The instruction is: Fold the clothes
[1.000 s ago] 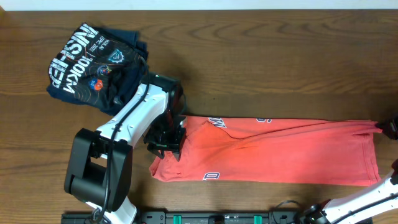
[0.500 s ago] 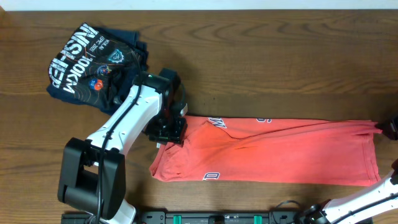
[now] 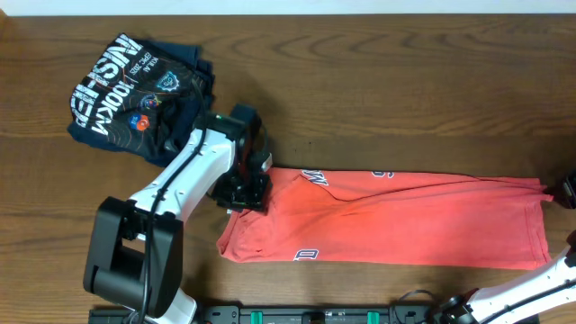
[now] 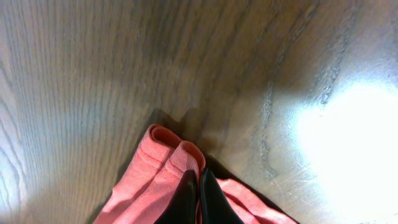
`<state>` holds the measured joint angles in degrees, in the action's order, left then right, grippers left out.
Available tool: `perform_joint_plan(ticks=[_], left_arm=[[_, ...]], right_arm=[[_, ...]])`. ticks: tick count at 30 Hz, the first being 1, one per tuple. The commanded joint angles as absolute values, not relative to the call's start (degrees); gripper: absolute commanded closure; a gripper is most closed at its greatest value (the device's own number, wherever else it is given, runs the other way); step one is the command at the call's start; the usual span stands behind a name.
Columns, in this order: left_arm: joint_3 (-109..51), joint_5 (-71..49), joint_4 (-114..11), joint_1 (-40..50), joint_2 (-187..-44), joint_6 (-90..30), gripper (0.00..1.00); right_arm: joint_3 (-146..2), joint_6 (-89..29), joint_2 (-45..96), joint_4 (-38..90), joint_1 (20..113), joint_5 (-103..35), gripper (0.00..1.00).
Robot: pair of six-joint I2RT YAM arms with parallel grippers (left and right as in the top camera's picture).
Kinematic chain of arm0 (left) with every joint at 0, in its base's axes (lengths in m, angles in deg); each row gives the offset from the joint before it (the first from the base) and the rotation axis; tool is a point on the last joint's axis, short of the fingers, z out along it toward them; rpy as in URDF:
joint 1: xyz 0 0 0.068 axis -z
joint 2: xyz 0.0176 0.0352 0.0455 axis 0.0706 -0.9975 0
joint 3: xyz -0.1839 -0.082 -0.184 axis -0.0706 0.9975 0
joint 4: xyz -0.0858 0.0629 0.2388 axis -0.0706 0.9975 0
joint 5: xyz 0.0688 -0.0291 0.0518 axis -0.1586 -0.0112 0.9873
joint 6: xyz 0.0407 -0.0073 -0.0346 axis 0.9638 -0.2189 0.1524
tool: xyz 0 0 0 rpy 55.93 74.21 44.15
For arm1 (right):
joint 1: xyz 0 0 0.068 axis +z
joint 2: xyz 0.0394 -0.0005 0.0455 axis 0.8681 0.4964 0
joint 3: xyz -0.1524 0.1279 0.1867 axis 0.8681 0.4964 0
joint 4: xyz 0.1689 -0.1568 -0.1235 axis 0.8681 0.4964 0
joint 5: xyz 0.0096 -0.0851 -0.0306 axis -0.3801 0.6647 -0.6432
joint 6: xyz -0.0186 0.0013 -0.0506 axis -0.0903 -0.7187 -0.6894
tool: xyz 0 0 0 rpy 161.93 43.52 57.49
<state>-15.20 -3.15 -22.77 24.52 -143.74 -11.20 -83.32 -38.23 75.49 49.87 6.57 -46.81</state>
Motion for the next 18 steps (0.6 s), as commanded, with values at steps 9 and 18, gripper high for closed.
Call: perform_joint_plan(ticks=[9,18], left_arm=[[-8.43,-7.15,-32.24,24.76,-143.33,-13.61,0.43],[-8.25,-6.71,-34.79,24.76,-143.44,-12.3,0.63]], right_arm=[[-83.98,-37.4,73.59,49.08,6.2,-49.85,0.99],[-83.98,-37.36,73.59,48.86,6.2,-50.28,0.99]])
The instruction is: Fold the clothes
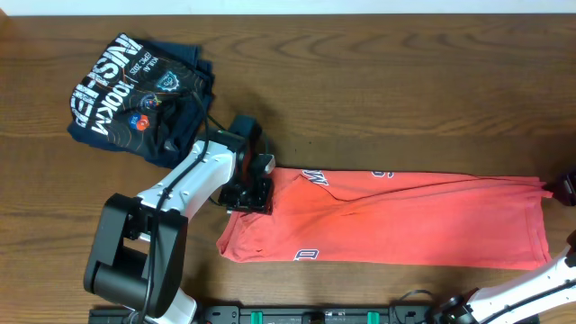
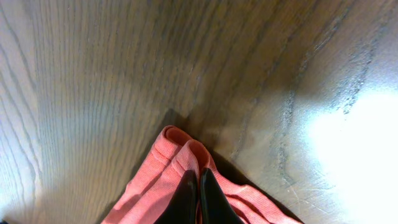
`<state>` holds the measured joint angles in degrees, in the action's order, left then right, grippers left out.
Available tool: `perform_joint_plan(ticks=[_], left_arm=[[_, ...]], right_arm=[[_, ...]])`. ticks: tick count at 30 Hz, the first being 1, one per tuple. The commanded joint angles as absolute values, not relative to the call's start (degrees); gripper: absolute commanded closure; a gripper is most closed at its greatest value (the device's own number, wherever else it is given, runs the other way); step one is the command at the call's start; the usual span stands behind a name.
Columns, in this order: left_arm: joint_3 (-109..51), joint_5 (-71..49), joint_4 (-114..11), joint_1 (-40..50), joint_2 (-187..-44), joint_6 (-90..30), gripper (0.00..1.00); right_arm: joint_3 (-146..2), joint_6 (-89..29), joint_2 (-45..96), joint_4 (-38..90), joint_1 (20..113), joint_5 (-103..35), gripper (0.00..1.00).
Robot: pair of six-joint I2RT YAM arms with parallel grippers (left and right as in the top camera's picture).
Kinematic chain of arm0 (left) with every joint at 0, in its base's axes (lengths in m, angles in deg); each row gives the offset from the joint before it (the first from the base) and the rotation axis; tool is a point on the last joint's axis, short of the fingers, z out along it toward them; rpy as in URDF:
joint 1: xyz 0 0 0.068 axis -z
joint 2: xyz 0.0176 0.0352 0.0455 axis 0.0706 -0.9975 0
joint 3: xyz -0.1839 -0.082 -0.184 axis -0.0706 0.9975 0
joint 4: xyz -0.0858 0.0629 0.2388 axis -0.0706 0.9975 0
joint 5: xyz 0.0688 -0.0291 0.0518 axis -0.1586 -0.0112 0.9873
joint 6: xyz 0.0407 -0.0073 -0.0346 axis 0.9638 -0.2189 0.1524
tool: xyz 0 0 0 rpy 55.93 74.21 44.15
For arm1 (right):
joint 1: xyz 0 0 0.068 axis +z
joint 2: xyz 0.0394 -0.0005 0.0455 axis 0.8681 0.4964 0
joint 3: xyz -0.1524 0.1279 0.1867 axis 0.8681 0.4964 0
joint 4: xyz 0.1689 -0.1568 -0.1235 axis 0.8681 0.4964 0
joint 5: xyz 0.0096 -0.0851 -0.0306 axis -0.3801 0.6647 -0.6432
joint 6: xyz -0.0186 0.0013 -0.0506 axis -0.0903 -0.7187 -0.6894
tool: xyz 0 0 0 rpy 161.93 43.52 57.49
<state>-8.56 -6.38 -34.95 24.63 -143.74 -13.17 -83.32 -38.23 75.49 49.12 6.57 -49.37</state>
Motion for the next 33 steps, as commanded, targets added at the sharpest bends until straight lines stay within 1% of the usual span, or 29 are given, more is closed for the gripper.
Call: perform_joint_plan(ticks=[1,4,6,7,10,15,17,23,26,29,33], left_arm=[[-8.19,-6.73,-34.79,24.76,-143.44,-12.3,0.67],[-7.84,-6.95,-34.42,24.76,-143.44,-12.28,0.79],[-7.79,-7.65,-32.85,24.76,-143.42,-11.97,0.91],[-7.81,-8.11,-32.06,24.76,-143.42,-11.12,0.94],[-8.73,-8.24,-28.94,24.15,-143.4,-9.5,0.94],[-13.48,-8.24,-24.28,21.24,-141.6,-9.06,0.94],[-14.72,-8.22,-23.87,20.02,-139.66,-9.06,0.94],[-15.55,-8.24,-23.52,17.31,-132.07,-8.87,0.94],[-15.55,-8.22,-22.77,17.24,-129.49,-8.87,0.94],[-15.55,-8.22,-21.55,17.24,-128.05,-8.87,0.94],[-15.53,-8.2,-21.11,17.24,-127.53,-8.87,0.94]], right_arm=[[-83.98,-37.36,73.59,48.82,6.2,-50.44,0.99],[-83.98,-37.36,73.59,48.56,6.2,-51.97,0.99],[-83.98,-37.38,73.59,48.38,6.2,-52.93,0.99],[-83.98,-37.38,73.59,48.23,6.2,-53.21,0.99],[-83.98,-37.71,73.59,47.66,6.18,-54.04,0.99],[-84.24,-45.2,73.59,45.58,6.07,-66.44,0.99],[-84.61,-45.79,73.59,45.63,5.96,-68.05,0.99],[-84.74,-45.73,73.55,46.74,4.87,-67.79,0.99],[-84.74,-43.61,73.5,48.69,4.21,-66.92,0.99],[-84.74,-40.94,73.48,49.76,3.27,-63.97,0.99],[-84.74,-41.38,73.37,50.79,2.57,-63.44,0.99]])
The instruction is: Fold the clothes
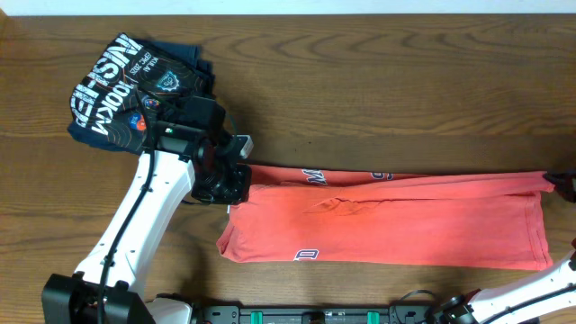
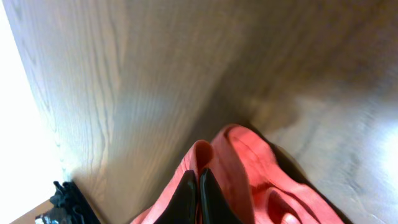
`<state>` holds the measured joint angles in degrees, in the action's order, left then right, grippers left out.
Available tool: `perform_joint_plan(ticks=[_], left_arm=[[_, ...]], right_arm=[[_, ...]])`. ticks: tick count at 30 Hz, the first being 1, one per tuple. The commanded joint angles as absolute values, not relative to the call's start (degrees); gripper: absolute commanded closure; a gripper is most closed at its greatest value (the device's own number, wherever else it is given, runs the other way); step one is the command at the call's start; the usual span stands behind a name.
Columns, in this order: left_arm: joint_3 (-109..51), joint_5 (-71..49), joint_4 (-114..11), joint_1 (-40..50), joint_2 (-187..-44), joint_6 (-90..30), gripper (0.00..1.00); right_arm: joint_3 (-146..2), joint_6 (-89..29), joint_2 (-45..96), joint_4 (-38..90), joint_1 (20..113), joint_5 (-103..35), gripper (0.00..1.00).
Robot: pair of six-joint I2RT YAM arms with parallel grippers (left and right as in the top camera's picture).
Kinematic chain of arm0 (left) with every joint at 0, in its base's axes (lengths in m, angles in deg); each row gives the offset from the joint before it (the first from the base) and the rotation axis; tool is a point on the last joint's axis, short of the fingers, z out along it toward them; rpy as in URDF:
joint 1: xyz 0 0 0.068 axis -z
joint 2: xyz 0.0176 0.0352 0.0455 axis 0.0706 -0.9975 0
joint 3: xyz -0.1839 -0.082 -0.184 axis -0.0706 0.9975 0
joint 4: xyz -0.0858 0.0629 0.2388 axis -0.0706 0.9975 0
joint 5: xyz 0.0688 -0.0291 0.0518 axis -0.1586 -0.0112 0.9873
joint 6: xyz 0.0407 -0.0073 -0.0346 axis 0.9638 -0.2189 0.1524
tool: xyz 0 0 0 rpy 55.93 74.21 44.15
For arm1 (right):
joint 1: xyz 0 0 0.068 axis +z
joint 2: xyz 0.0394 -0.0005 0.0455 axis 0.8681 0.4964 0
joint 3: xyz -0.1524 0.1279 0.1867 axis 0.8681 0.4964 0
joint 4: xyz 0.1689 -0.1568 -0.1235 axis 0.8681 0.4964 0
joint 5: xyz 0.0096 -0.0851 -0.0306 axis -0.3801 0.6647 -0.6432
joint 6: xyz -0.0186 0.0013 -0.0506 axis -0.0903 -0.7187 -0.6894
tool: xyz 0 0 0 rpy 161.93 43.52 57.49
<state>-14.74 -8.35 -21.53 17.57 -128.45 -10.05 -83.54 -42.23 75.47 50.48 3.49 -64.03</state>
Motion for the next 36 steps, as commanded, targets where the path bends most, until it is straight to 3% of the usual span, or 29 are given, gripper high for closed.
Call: perform_joint_plan(ticks=[1,6,13,25,29,30,36], left_arm=[[-15.53,-8.17,-21.11,17.24,-127.55,-8.87,0.94],[-15.53,-7.78,-21.2,17.24,-127.55,-8.87,0.94],[-15.53,-6.67,-21.18,17.24,-127.55,-8.82,0.94],[-15.53,-3.63,-20.28,17.24,-127.55,-8.87,0.94],[-15.53,-3.67,-20.3,17.24,-127.55,-8.87,0.94],[-15.53,-3.67,-20.3,17.24,-127.55,-8.89,0.94],[-15.53,-3.67,-20.37,17.24,-127.55,-8.89,0.94]], right_arm=[[-84.74,-41.79,73.37,51.11,2.48,-63.81,0.99],[-84.72,-42.56,73.37,55.51,2.13,-60.95,0.99],[-84.72,-34.73,73.37,59.16,2.11,-44.99,0.99],[-84.72,-34.56,73.37,57.61,2.07,-41.45,0.96],[-84.74,-34.54,73.37,57.1,2.0,-41.45,0.64],[-84.9,-34.54,73.37,56.95,2.0,-41.89,0.61],[-86.06,-41.66,73.37,55.7,2.16,-56.01,0.65]])
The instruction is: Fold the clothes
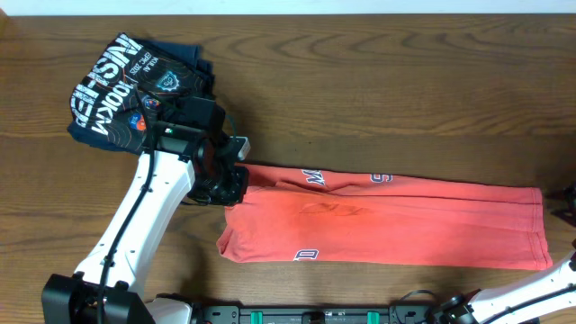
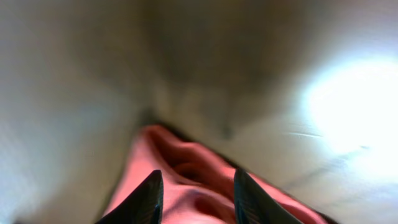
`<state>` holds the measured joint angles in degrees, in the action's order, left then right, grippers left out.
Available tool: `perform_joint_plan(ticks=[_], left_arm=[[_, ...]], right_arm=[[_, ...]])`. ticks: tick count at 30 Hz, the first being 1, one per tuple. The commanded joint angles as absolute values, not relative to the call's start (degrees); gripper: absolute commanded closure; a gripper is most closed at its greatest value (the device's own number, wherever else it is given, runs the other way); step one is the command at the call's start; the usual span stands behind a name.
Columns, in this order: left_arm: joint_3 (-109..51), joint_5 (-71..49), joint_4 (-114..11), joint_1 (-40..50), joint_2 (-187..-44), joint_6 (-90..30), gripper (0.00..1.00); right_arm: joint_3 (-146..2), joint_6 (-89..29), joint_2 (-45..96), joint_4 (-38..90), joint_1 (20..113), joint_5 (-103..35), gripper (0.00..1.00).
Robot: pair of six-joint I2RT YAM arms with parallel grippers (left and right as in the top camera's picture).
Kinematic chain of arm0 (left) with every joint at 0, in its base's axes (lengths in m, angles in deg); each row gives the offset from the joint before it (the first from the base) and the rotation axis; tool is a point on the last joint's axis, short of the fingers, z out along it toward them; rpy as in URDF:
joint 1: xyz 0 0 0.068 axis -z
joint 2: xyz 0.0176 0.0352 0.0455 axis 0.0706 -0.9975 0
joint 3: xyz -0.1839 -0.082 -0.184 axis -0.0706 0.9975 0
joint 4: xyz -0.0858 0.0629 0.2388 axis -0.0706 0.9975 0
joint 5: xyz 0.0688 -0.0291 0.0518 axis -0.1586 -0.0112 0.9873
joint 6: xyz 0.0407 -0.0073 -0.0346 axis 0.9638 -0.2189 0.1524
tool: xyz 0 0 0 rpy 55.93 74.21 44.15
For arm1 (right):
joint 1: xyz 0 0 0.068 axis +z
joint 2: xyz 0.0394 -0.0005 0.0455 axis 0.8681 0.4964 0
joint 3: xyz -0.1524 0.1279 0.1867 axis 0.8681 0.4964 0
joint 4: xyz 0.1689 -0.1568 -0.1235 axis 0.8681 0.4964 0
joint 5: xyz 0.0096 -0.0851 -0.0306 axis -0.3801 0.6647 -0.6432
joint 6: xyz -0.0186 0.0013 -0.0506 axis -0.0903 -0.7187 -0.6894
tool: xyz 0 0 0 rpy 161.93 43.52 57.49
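Note:
A long red garment (image 1: 387, 220) lies folded lengthwise in a flat strip across the near table. In the right wrist view my right gripper (image 2: 198, 177) is open, its dark fingers (image 2: 146, 199) spread over the garment's bunched corner (image 2: 186, 162). From overhead that gripper (image 1: 570, 202) shows only at the frame's right edge, beside the strip's end. My left gripper (image 1: 231, 184) sits at the strip's upper left corner; its jaws are hidden under the wrist.
A folded navy printed T-shirt (image 1: 135, 94) lies at the far left, just behind my left arm (image 1: 144, 216). The wooden table (image 1: 405, 90) stretches behind the red strip. A black rail (image 1: 315, 315) runs along the near edge.
My right gripper was shut on the red garment's right corner and is now open over it. The strip's right end lies flatter and its upper edge has settled. My left arm has barely moved.
At first my left gripper was at the red strip's left end and my right was shut on its far right corner. Later the left had shifted up and left, with the upper edge stretched taut. Now the right has let go and the strip lies flat.

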<state>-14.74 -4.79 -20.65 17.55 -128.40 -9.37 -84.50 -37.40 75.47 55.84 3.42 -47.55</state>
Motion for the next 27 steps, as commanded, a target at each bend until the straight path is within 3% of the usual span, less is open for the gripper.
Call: perform_joint_plan(ticks=[1,12,15,19,24,27], left_arm=[[-15.53,-3.67,-20.37,17.24,-127.55,-8.89,0.94],[-15.53,-3.67,-20.61,17.24,-127.55,-8.89,0.94],[-15.53,-3.67,-21.29,17.24,-127.55,-8.89,0.94],[-15.53,-3.67,-22.29,17.24,-127.55,-8.89,0.93],[-15.53,-3.67,-22.29,17.24,-127.55,-8.91,0.93],[-15.53,-3.67,-22.31,17.24,-127.55,-8.91,0.93]], right_arm=[[-86.06,-42.32,73.37,56.14,2.31,-56.86,0.65],[-86.12,-41.68,73.33,58.5,6.57,-53.37,0.65],[-86.23,-53.0,72.41,57.12,7.64,-69.61,0.63],[-86.23,-63.5,67.51,57.26,9.43,-89.95,0.52],[-86.23,-59.58,55.6,57.67,11.68,-87.16,0.52],[-86.23,-49.73,46.88,57.56,13.96,-75.44,0.52]])
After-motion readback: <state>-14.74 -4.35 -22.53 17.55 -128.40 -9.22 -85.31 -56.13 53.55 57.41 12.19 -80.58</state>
